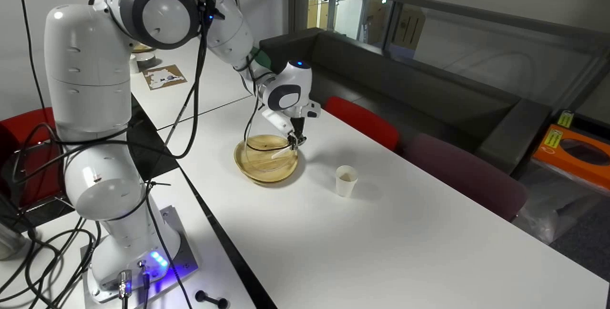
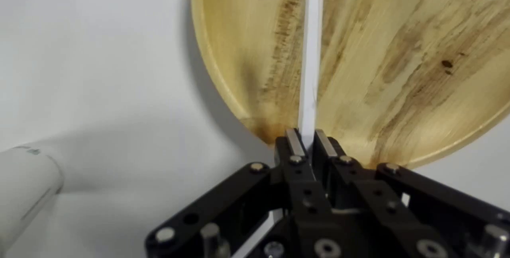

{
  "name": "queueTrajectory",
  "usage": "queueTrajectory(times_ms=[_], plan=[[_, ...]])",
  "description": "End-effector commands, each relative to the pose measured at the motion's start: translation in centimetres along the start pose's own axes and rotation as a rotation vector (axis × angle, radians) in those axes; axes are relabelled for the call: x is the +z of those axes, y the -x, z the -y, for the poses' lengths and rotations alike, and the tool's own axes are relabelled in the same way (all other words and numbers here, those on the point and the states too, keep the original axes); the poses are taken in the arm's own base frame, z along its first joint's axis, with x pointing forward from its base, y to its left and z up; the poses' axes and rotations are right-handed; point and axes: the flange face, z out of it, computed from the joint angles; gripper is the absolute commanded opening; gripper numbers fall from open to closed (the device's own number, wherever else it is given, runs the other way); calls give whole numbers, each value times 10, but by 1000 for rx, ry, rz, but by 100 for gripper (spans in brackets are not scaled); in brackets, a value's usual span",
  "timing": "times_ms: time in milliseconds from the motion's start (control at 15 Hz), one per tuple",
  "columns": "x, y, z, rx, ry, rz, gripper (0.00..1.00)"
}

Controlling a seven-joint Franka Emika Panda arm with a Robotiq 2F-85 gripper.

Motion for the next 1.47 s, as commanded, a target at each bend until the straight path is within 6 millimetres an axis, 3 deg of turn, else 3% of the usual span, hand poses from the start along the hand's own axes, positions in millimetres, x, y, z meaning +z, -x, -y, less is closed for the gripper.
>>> queueTrajectory(times_ms=[0, 200, 533, 867, 1400], plan=[[-23, 0, -36, -24, 88, 23, 3], [-28, -9, -66, -60, 160, 51, 3], [-26, -30, -97, -61, 225, 46, 3], [-1, -50, -106, -72, 156, 43, 3], [49, -62, -113, -111, 89, 92, 3]])
